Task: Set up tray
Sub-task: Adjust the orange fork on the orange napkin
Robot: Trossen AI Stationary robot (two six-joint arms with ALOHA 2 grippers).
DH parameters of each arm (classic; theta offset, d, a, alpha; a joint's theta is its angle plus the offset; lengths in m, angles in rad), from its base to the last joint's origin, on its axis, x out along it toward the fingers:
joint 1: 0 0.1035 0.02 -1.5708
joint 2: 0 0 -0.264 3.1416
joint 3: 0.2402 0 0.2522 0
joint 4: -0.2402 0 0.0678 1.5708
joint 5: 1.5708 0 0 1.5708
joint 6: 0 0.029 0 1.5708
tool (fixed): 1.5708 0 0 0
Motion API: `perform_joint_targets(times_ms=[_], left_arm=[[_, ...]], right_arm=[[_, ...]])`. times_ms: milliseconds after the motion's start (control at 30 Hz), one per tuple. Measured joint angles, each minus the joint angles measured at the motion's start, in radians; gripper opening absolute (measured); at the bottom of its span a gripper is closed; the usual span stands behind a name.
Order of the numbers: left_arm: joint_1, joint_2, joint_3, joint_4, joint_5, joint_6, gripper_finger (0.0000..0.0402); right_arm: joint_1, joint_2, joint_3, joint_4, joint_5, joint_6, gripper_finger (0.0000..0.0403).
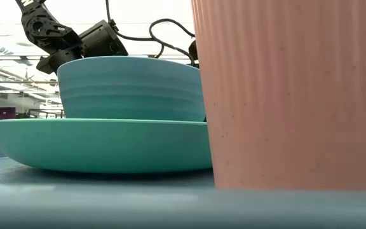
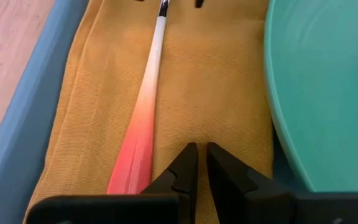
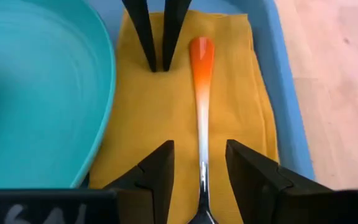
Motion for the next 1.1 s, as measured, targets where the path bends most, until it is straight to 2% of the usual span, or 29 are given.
perform_joint_targets(times_ms=[267,400,733,1100], left_arm=[[0.000,0.000,0.000,-0.003,-0.001,0.008,0.0037],[0.002,0.000,0.000,-0.002,-0.004,0.014,0.0037],[0.003,0.000,-0.001,0.001,-0.006,0.008,0.0037],[0.003,0.001,-0.002,0.003,-0.007,0.007,0.0037]], right_arm=[[-0.008,0.001,0.000,-0.010,-0.015,0.003,0.0134],[-0.010,0.029,0.000,-0.009,-0.060,0.014,0.0134],[-0.024,0.035,-0.001,0.014,-0.035,0.026,0.0131],[-0.025,0.035,-0.001,-0.009,-0.036,0.027,0.0064]])
